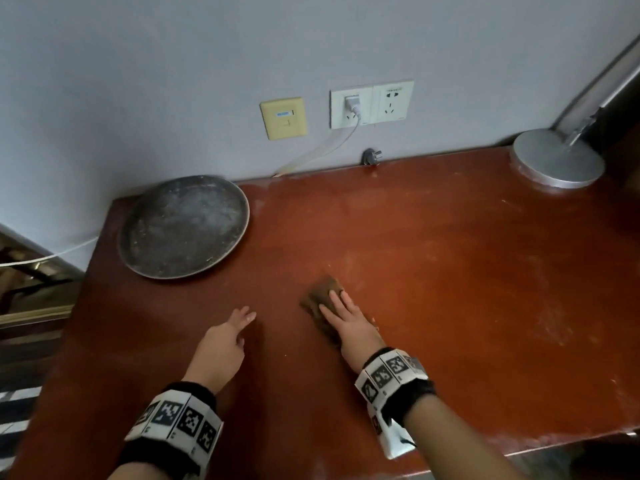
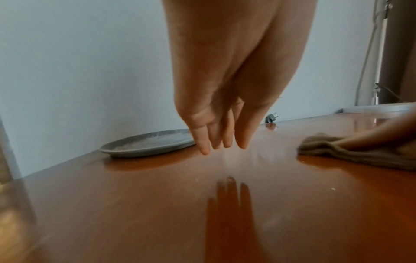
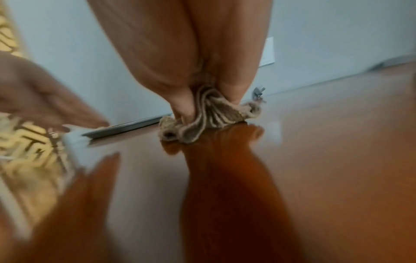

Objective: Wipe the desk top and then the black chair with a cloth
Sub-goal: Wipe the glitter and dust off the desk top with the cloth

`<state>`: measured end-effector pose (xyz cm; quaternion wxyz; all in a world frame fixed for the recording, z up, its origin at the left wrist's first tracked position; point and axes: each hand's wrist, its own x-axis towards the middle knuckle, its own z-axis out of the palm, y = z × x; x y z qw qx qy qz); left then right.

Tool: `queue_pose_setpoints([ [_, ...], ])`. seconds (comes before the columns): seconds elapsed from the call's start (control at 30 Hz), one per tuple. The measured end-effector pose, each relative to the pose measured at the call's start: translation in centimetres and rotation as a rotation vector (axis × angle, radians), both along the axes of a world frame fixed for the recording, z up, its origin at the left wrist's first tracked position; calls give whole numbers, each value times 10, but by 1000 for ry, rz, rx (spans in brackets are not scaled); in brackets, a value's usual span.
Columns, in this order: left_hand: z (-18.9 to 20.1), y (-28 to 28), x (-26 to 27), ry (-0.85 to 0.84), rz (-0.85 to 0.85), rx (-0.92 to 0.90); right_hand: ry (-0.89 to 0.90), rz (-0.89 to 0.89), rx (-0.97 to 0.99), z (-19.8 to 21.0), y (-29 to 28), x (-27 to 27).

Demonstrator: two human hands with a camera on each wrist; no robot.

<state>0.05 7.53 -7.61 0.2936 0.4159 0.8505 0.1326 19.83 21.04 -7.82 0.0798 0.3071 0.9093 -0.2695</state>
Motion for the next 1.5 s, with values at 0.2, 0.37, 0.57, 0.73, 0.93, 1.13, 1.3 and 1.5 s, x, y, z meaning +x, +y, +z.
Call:
queue_pose_setpoints([
  [0.2, -9, -34, 8, -37, 0, -78, -1, 640, -92, -16, -108, -36],
  [0.37, -8, -47, 5, -35, 57, -82, 247, 369, 118, -5, -49, 5],
  [0.57, -5, -31, 26, 22, 38, -94, -335, -285, 208, -3, 96, 124],
  [0.73, -4, -13, 45, 37, -79, -83, -304, -741, 161, -20, 107, 228],
  [0.93, -2, 5, 71, 89, -159, -93, -213, -860, 133, -16, 85, 262],
  [1.13, -9, 18, 85, 46, -195, -43, 59, -139, 15, -24, -48, 112],
  [1.3, -13, 9, 75, 58, -240, -39, 132, 170, 145, -58, -152, 71],
  [1.5, -8, 4, 80, 96, -321, -56, 245, -357, 54, -44, -109, 131],
])
